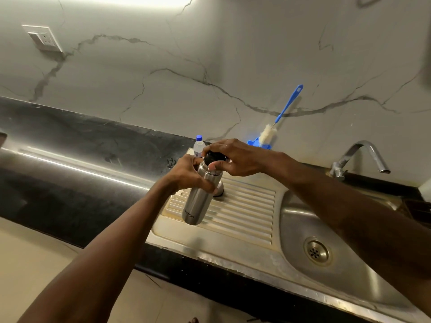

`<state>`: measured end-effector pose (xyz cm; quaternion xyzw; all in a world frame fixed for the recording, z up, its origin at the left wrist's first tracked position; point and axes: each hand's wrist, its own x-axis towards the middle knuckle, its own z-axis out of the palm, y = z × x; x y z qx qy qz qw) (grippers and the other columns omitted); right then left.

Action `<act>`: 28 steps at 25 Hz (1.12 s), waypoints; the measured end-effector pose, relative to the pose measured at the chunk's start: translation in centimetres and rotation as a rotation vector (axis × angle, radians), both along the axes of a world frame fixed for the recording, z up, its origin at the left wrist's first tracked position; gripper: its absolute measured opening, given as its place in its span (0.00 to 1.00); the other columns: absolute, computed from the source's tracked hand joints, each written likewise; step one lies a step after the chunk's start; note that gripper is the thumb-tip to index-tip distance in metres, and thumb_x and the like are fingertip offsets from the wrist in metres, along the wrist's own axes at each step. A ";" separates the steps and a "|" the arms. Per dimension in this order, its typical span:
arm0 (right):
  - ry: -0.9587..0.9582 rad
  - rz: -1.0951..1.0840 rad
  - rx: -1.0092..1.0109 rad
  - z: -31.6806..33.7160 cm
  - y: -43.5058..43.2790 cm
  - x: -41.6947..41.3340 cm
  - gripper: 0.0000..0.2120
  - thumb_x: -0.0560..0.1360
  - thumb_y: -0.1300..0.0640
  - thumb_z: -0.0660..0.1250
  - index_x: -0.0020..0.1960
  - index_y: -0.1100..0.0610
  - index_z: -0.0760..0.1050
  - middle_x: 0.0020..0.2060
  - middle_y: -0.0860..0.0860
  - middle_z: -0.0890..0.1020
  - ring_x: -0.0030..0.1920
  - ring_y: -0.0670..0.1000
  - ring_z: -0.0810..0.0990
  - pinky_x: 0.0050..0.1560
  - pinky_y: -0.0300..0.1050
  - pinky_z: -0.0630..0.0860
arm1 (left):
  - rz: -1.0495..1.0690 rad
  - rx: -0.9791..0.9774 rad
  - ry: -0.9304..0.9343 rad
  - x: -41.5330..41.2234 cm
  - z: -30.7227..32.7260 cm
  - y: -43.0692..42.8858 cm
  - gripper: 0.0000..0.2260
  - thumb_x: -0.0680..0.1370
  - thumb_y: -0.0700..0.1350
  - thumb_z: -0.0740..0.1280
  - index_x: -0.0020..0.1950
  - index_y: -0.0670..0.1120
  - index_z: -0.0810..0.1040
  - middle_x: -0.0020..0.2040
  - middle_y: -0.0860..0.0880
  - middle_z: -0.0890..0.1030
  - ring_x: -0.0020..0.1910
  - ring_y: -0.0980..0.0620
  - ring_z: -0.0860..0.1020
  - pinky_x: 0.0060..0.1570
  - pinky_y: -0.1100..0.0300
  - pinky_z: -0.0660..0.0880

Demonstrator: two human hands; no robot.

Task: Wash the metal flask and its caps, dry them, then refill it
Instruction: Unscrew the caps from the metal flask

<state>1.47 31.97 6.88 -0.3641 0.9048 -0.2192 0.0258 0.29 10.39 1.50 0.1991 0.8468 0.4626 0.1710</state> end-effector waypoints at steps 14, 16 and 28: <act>-0.124 -0.083 0.061 2.0 0.3 -0.7 0.18 0.74 0.58 0.76 0.62 0.53 0.80 0.50 0.48 0.82 0.49 0.45 0.79 0.51 0.42 0.76 | 0.091 -0.059 0.099 -0.5 -0.2 0.8 0.17 0.61 0.45 0.86 0.46 0.47 0.86 0.43 0.49 0.87 0.44 0.50 0.86 0.54 0.46 0.84; -0.275 0.018 0.083 2.2 0.5 -0.7 0.33 0.73 0.65 0.75 0.74 0.47 0.71 0.67 0.50 0.77 0.66 0.49 0.75 0.64 0.42 0.74 | 0.082 -0.053 0.103 -0.3 -0.3 0.8 0.18 0.61 0.45 0.86 0.48 0.48 0.86 0.44 0.50 0.87 0.45 0.52 0.86 0.55 0.48 0.83; -0.069 -0.103 0.071 1.8 -1.3 -1.0 0.21 0.72 0.55 0.78 0.64 0.51 0.79 0.51 0.48 0.81 0.51 0.48 0.80 0.51 0.41 0.78 | 0.075 -0.046 0.118 -1.0 -0.5 0.2 0.17 0.61 0.44 0.86 0.46 0.46 0.86 0.41 0.48 0.87 0.43 0.48 0.86 0.51 0.45 0.84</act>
